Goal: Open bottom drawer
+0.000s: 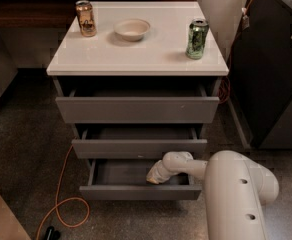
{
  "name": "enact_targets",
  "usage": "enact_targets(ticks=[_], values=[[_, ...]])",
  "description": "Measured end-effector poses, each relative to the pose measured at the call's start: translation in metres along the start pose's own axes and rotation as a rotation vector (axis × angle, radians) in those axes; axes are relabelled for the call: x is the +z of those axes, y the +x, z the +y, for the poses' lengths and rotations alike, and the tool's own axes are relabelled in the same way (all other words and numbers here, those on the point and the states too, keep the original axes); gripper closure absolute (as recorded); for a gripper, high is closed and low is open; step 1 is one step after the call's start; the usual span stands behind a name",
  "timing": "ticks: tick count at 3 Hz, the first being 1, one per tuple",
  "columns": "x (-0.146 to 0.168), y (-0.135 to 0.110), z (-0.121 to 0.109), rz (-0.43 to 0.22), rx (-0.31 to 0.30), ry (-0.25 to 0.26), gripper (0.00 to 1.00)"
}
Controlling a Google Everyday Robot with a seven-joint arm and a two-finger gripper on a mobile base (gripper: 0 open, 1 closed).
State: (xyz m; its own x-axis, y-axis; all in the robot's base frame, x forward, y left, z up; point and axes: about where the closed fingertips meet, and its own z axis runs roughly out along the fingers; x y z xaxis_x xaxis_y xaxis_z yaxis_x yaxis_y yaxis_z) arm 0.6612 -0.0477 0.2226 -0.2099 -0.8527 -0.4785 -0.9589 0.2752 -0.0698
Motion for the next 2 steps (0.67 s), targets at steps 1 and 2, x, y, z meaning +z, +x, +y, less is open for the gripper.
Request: enact_targets(ticks=[1, 2], values=[[0.014, 0.011, -0.001, 0.021, 0.017, -0.021, 1.0], [0.026, 0.018, 0.003, 0.037, 0.028, -0.045, 1.0]])
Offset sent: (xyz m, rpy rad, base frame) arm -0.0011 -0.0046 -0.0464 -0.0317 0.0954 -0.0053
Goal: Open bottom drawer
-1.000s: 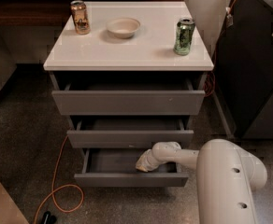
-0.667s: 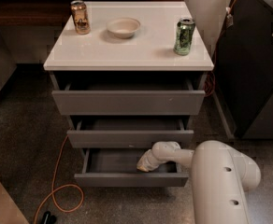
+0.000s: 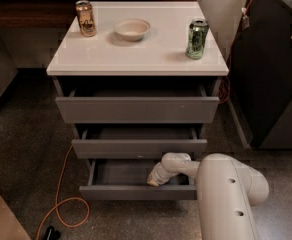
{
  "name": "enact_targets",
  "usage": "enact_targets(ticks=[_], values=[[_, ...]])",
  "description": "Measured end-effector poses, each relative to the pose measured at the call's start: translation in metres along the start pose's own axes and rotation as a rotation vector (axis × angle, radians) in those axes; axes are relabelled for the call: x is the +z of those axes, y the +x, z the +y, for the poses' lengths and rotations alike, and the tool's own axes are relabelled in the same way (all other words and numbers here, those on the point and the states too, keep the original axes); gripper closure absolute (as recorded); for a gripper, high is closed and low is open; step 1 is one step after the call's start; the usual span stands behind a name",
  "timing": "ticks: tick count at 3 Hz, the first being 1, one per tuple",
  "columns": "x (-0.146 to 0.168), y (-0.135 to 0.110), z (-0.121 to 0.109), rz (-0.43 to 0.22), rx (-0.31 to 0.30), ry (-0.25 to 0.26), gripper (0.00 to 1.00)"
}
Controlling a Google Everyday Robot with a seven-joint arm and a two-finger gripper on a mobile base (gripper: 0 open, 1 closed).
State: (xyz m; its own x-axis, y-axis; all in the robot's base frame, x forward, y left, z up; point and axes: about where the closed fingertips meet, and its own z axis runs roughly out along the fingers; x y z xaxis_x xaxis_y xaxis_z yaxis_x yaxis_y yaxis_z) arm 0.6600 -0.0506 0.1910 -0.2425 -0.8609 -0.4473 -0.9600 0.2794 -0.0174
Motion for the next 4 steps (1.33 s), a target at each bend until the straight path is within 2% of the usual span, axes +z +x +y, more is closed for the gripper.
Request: enact_targets(ticks=[1, 2, 4], values=[[0.009, 0.003, 0.011, 0.008, 0.006, -0.029, 1.0], [0.01, 0.004, 0.013, 0.008, 0.006, -0.034, 1.0], [0.019, 0.004, 0.058, 0.0, 0.022, -0.093, 1.0]])
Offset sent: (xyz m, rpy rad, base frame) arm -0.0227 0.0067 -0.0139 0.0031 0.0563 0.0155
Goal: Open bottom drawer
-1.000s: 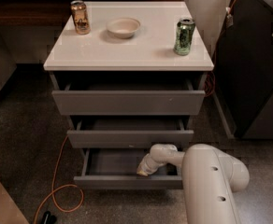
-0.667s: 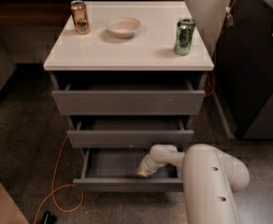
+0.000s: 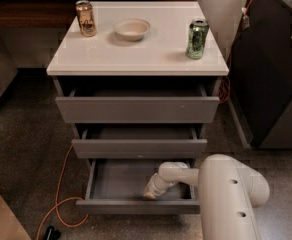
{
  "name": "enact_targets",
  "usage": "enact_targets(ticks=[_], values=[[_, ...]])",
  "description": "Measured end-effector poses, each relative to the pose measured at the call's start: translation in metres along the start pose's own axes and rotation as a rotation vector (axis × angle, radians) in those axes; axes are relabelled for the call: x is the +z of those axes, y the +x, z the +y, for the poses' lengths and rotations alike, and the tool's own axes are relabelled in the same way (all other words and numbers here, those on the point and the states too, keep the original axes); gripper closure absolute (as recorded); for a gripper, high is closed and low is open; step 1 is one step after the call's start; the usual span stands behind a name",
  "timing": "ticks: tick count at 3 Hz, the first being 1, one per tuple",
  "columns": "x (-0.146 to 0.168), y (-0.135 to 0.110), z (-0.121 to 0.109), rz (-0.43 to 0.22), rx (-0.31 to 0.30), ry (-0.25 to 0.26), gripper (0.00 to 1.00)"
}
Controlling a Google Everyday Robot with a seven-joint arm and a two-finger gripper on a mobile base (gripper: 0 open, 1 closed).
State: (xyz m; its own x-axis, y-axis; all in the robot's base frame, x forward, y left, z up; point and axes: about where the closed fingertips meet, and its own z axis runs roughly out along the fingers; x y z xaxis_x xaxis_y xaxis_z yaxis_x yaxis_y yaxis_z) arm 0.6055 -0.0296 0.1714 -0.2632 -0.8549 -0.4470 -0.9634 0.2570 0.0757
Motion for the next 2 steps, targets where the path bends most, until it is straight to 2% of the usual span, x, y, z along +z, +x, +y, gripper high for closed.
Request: enact_targets(ticks=[2], values=[[-0.001, -0.004, 0.039, -0.035, 0.009, -0.026, 1.0]])
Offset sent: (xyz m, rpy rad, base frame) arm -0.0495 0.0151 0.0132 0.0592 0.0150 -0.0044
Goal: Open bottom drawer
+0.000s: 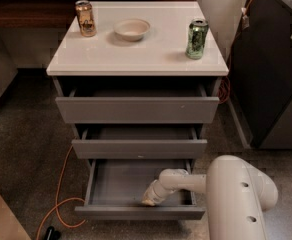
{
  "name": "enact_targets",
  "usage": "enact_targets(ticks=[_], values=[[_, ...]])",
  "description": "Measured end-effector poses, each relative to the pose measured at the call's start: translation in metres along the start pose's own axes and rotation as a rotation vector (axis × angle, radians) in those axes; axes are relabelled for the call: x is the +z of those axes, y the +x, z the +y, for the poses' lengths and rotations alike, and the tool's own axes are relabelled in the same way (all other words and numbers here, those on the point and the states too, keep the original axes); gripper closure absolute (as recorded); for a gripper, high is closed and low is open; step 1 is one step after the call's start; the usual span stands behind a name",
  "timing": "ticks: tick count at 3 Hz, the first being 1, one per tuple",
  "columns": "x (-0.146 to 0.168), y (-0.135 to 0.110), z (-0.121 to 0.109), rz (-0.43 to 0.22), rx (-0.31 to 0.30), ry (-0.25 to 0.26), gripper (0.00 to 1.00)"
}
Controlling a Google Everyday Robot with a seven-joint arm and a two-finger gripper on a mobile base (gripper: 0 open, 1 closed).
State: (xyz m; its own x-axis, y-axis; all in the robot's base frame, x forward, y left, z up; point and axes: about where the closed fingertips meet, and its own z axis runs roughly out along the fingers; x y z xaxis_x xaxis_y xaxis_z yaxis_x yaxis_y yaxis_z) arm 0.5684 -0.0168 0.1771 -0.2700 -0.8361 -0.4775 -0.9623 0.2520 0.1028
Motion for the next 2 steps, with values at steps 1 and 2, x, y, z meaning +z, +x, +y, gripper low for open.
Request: enact_targets(ticks=[1, 2], values=[[-0.0076, 0.004, 0.0278, -0.029, 0.044, 0.006, 1.0], [-0.0076, 0.004, 0.0278, -0.029, 0.044, 0.006, 1.0]])
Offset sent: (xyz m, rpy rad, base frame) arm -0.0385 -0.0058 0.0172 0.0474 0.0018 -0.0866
